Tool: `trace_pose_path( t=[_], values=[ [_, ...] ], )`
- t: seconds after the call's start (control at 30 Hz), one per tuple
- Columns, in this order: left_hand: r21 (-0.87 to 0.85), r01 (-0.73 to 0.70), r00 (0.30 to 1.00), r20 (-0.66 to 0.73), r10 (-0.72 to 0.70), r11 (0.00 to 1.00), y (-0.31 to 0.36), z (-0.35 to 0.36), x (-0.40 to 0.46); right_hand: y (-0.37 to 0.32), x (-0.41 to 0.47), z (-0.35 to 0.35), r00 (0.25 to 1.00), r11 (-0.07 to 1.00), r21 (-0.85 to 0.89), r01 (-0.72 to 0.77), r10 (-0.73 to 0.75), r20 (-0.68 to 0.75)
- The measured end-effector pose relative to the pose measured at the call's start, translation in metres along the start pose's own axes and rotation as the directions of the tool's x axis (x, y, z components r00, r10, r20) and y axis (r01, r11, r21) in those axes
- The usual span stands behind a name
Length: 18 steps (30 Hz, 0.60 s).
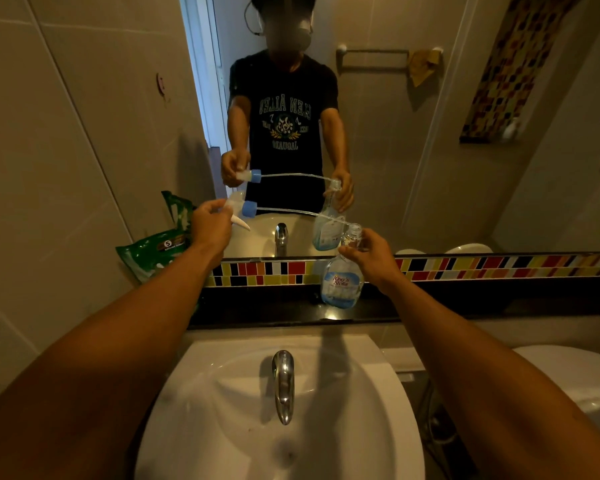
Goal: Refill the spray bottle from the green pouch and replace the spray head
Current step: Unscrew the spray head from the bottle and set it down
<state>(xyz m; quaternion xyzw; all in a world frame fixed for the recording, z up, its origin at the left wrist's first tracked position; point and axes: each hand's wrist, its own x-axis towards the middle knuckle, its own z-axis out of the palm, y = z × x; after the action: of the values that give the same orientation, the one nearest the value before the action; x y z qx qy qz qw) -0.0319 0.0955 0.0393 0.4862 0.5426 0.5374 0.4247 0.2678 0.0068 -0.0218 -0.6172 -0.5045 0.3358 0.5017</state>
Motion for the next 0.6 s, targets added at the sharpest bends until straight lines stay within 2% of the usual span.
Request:
trace_pose_path(
  t=[0.17, 0.33, 0.5, 0.6],
  values=[
    [0.033, 0.163, 0.986, -0.033, -0.162, 0.986, -0.027, 0.002, 0.002, 0.001, 0.001, 0.0, 1.0, 1.0, -0.011, -0.003, 0.003, 0.002],
    [-0.043, 0.349, 0.932, -0.09, -0.352, 0.936, -0.05, 0.008, -0.005, 0.006, 0.002, -0.001, 1.0, 0.999, -0.041, -0.015, 0.015, 0.005],
    [-0.158, 0.423, 0.899, -0.049, -0.434, 0.892, -0.074, 0.009, -0.017, 0.01, -0.002, -0.001, 1.0, 0.997, -0.072, 0.001, 0.0, 0.012],
    [-0.165, 0.463, 0.877, -0.057, -0.477, 0.871, -0.092, 0.006, -0.019, 0.013, -0.005, 0.0, 1.0, 0.998, -0.066, 0.013, -0.011, 0.019]
  ],
)
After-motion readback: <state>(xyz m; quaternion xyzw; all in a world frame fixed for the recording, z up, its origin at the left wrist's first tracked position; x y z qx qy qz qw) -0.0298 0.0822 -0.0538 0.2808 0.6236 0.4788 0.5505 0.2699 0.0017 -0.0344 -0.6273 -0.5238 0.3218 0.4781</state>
